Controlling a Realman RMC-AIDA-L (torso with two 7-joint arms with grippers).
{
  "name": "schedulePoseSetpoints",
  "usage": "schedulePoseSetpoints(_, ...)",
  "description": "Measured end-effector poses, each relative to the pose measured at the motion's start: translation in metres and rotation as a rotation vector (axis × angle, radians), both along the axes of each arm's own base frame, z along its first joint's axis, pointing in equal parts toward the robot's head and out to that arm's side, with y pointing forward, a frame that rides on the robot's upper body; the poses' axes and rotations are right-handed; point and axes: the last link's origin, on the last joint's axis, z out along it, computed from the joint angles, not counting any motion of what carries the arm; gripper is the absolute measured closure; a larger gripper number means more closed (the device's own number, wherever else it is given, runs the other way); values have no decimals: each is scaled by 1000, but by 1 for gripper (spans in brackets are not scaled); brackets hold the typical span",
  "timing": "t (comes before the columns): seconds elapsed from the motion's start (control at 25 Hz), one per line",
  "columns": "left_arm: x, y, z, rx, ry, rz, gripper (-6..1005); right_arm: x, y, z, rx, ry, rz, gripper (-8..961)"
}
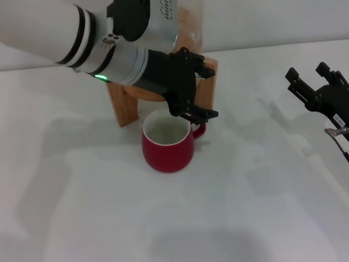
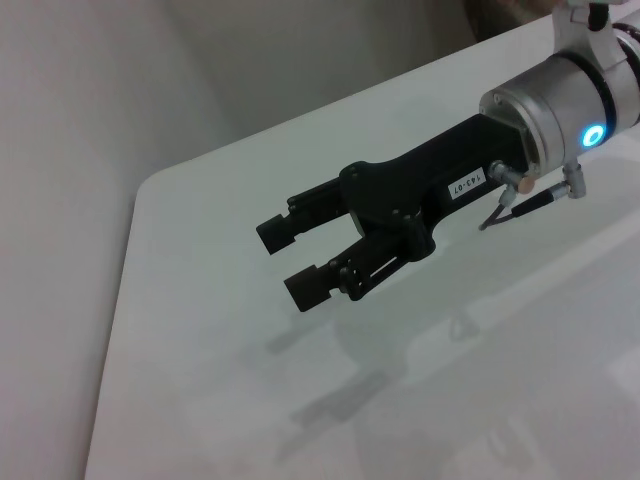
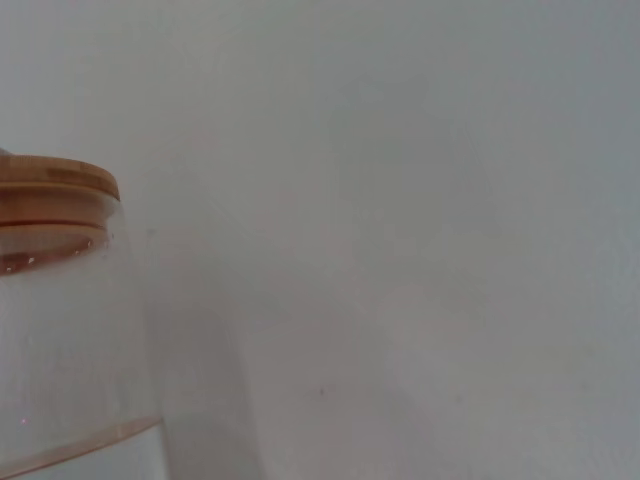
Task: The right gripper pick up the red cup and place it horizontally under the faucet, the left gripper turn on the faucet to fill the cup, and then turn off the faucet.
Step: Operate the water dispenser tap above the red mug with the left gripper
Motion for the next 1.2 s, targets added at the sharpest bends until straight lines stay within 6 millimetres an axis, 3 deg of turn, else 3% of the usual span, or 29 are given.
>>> schedulePoseSetpoints(1.2, 5, -6, -2, -9, -3, -4, 181, -1, -1, 1, 6, 3, 8, 96)
